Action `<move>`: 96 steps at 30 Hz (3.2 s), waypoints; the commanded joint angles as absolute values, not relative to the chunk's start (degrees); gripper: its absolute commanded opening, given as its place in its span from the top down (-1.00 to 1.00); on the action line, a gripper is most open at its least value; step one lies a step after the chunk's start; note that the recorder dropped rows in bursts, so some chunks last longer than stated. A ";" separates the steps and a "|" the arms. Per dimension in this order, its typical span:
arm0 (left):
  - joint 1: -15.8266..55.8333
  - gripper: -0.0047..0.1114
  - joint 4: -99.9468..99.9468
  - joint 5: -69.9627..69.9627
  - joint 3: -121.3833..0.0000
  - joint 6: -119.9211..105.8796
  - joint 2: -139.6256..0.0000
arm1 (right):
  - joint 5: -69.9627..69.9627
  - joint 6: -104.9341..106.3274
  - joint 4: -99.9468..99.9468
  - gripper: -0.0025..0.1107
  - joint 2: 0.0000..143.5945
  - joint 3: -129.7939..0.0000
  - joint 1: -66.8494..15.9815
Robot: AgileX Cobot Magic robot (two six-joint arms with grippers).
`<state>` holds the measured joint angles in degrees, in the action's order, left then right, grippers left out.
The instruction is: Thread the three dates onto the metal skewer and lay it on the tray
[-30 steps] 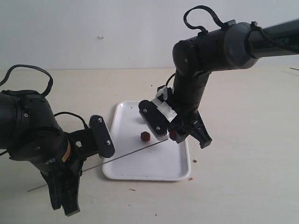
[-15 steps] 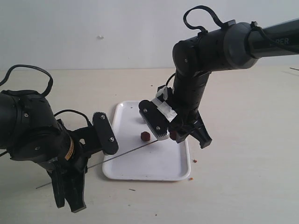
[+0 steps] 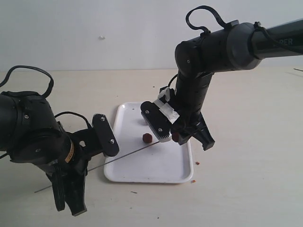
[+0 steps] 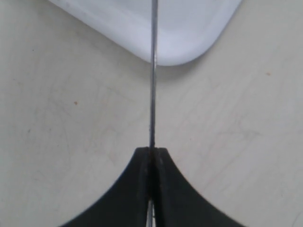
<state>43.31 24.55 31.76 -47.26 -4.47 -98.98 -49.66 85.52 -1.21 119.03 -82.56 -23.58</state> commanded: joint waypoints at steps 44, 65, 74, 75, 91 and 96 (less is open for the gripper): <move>43.34 0.92 19.71 31.40 -47.34 -8.77 -99.06 | -49.43 83.98 -3.55 0.40 118.51 -82.76 -25.87; 43.34 0.92 18.71 29.55 -51.21 -6.75 -100.60 | -49.19 82.36 -1.39 0.40 118.51 -82.76 -26.62; 43.34 0.92 18.02 23.58 -53.61 -6.36 -102.85 | -48.20 82.36 0.00 0.40 118.51 -82.76 -26.62; 43.34 0.92 17.77 22.97 -53.61 -6.36 -102.85 | -48.08 82.36 0.00 0.40 118.51 -82.76 -26.62; 43.34 0.92 15.87 18.37 -53.61 -6.36 -102.85 | -44.01 77.70 2.11 -0.30 118.51 -82.76 -26.62; 43.34 0.92 15.87 18.35 -53.61 -5.38 -102.85 | -43.33 76.27 2.11 -0.39 117.64 -82.76 -26.62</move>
